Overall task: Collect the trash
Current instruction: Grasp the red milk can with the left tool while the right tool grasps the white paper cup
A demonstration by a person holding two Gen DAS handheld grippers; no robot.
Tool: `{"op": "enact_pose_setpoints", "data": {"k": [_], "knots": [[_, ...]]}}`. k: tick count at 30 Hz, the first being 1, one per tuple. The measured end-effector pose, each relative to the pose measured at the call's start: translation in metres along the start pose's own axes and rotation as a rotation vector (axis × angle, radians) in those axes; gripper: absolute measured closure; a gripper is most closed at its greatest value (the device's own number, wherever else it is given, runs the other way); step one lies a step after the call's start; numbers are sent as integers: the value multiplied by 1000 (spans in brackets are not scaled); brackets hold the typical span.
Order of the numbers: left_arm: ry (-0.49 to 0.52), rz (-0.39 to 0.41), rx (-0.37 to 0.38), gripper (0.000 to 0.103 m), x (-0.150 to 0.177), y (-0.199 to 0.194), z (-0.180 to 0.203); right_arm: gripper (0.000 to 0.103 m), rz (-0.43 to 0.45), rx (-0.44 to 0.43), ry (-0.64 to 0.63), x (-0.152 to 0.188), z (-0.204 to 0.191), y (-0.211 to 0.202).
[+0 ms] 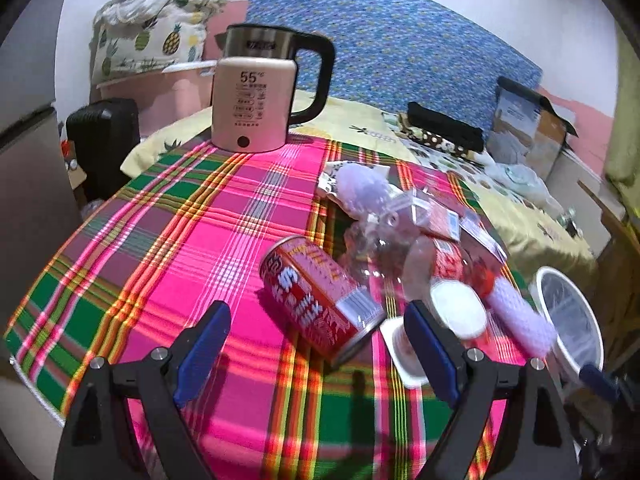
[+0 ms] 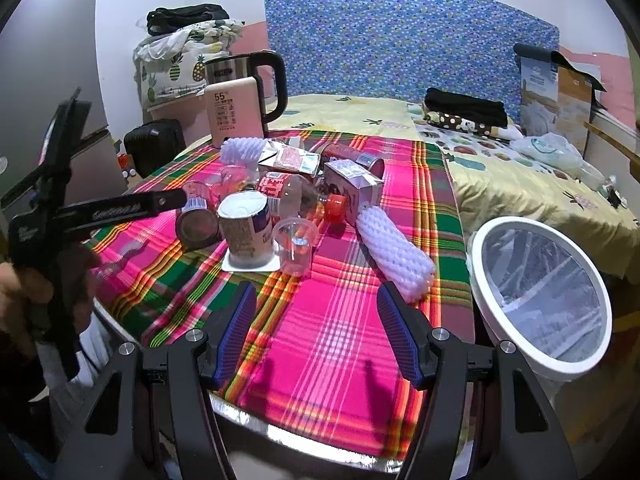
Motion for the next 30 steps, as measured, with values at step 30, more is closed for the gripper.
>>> {"op": "enact_pose_setpoints", "data": {"k": [30], "knots": [[24, -117, 37, 47, 19, 16, -38, 39, -48, -99, -46, -28, -39, 55]]}}
Point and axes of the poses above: each gripper's, at about its wrist camera, not at the fingertips, and y roughly the way its jaws point, z to its right, x to its underside, the point moved 7 cm from there along y, roughly the way its jaws point, and after that the axes turned 1 degree about -z, right-handed, at the moved point
